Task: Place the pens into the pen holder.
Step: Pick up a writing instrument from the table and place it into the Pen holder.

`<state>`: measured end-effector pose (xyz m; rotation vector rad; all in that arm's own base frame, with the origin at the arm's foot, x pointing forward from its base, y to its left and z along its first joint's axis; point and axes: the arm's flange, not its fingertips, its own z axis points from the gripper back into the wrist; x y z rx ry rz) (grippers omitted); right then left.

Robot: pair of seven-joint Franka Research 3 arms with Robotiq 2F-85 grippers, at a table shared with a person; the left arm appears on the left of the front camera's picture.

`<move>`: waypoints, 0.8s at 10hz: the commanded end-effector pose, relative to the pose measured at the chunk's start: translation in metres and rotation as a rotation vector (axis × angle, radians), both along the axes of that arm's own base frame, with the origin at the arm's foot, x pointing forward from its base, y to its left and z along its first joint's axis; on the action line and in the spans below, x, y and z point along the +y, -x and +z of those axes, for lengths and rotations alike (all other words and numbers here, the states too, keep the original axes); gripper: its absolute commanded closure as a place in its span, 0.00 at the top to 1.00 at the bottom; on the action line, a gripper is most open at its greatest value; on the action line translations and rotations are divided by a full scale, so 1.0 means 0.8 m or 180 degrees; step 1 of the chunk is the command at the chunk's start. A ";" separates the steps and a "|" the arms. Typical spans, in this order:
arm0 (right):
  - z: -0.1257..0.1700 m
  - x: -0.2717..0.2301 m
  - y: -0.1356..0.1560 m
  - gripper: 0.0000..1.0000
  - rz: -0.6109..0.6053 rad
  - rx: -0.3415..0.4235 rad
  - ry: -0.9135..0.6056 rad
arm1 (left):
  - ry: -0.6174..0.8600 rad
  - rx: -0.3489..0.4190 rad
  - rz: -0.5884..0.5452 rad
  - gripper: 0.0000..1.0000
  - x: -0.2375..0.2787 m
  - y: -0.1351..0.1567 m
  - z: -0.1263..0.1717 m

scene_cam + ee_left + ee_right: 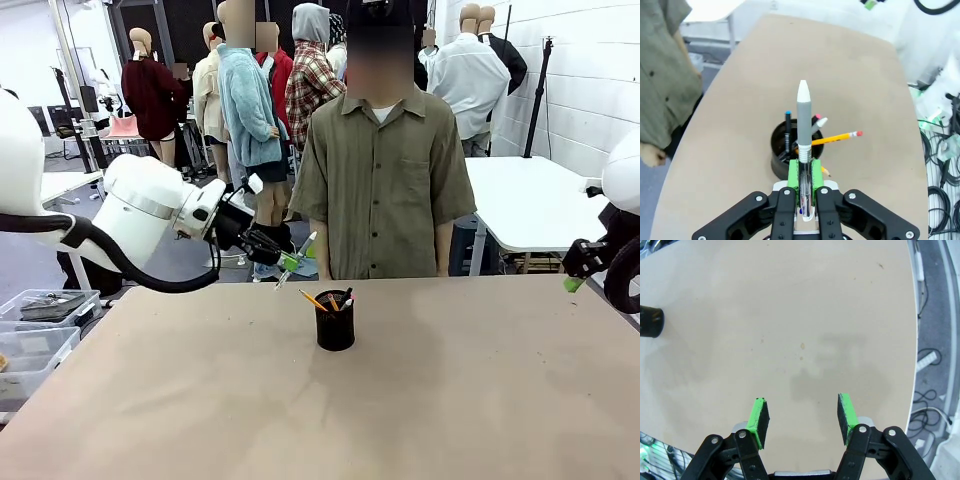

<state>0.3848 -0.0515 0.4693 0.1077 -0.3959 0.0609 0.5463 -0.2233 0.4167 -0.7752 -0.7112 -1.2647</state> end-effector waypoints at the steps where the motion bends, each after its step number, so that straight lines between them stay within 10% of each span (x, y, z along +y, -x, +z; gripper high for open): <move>1: -0.005 0.004 0.002 0.69 -0.0072 -0.0008 0.0082 | 0.0310 -0.0117 -0.0269 0.00 -0.012 -0.001 -0.001; 8: -0.005 0.004 0.002 0.69 -0.0072 -0.0008 0.0082 | 0.0861 -0.0667 -0.0293 0.00 -0.044 -0.037 -0.036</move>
